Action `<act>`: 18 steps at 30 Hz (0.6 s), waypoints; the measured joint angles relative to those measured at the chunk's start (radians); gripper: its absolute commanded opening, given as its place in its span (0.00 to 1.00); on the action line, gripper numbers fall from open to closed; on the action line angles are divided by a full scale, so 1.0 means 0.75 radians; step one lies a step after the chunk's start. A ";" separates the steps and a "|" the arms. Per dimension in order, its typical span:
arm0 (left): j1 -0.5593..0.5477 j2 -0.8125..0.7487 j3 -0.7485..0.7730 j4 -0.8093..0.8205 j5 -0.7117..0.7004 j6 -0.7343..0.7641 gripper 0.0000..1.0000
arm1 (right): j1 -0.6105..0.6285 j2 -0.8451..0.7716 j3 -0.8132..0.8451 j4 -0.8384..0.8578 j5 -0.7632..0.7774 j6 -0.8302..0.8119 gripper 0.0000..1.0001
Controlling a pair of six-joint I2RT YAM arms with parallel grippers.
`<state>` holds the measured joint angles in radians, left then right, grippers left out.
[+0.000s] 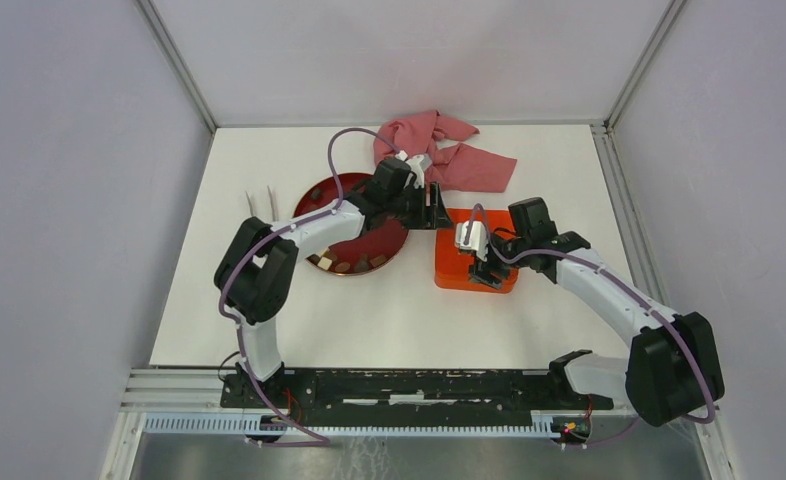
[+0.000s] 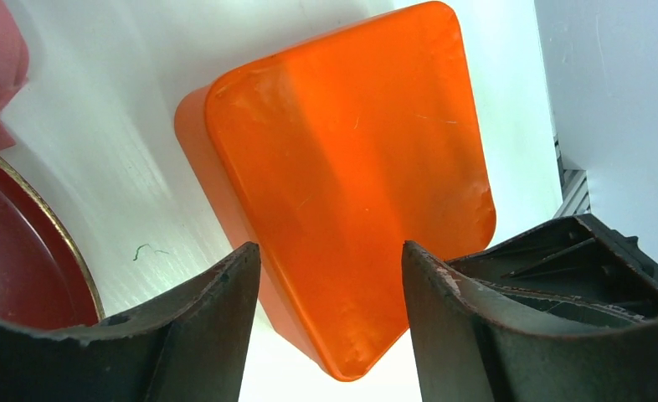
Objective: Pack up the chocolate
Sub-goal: Close the box lid on the packing box.
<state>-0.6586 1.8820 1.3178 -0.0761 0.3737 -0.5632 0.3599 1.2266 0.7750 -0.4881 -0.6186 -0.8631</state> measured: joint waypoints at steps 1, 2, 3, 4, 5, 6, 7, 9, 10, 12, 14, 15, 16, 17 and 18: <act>0.001 0.000 0.000 -0.001 -0.004 0.001 0.68 | 0.000 0.015 0.004 -0.002 -0.011 0.005 0.61; 0.001 0.001 -0.001 -0.004 -0.007 0.001 0.68 | 0.000 0.025 0.005 -0.002 -0.018 0.013 0.61; 0.004 0.000 -0.001 -0.011 -0.009 0.003 0.68 | 0.000 0.030 0.005 -0.006 -0.022 0.018 0.61; 0.006 0.001 -0.001 -0.016 -0.010 0.006 0.68 | 0.000 0.031 0.005 -0.006 -0.024 0.022 0.60; 0.010 0.001 -0.001 -0.020 -0.010 0.014 0.67 | 0.000 0.033 0.005 -0.005 -0.023 0.030 0.59; 0.013 0.001 -0.001 -0.027 -0.009 0.018 0.67 | 0.000 0.035 0.005 -0.005 -0.021 0.030 0.59; 0.016 0.001 -0.001 -0.034 -0.009 0.022 0.67 | 0.000 0.040 0.005 -0.006 -0.016 0.032 0.59; 0.022 0.002 -0.001 -0.039 -0.008 0.026 0.67 | 0.000 0.054 0.005 -0.012 -0.008 0.032 0.58; 0.023 0.003 -0.001 -0.040 -0.007 0.026 0.67 | 0.000 0.063 0.005 -0.015 -0.004 0.031 0.58; 0.024 0.008 -0.001 -0.038 -0.003 0.026 0.66 | 0.000 0.078 0.005 -0.024 0.011 0.028 0.55; 0.026 0.013 -0.004 -0.035 0.005 0.025 0.66 | 0.000 0.089 0.005 -0.037 0.032 0.024 0.53; 0.026 0.016 -0.008 -0.033 0.011 0.025 0.65 | 0.000 0.090 0.005 -0.044 0.040 0.020 0.53; 0.026 0.019 -0.011 -0.028 0.020 0.025 0.65 | 0.000 0.090 0.005 -0.050 0.047 0.016 0.52; 0.026 0.024 -0.016 -0.024 0.031 0.025 0.65 | 0.000 0.090 0.005 -0.057 0.051 0.011 0.50; 0.026 0.030 -0.022 -0.021 0.038 0.025 0.65 | 0.000 0.090 0.005 -0.063 0.057 0.005 0.48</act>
<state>-0.6388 1.9041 1.3010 -0.0917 0.4023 -0.5442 0.3599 1.2942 0.7784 -0.5350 -0.5758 -0.8593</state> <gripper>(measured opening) 0.654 0.522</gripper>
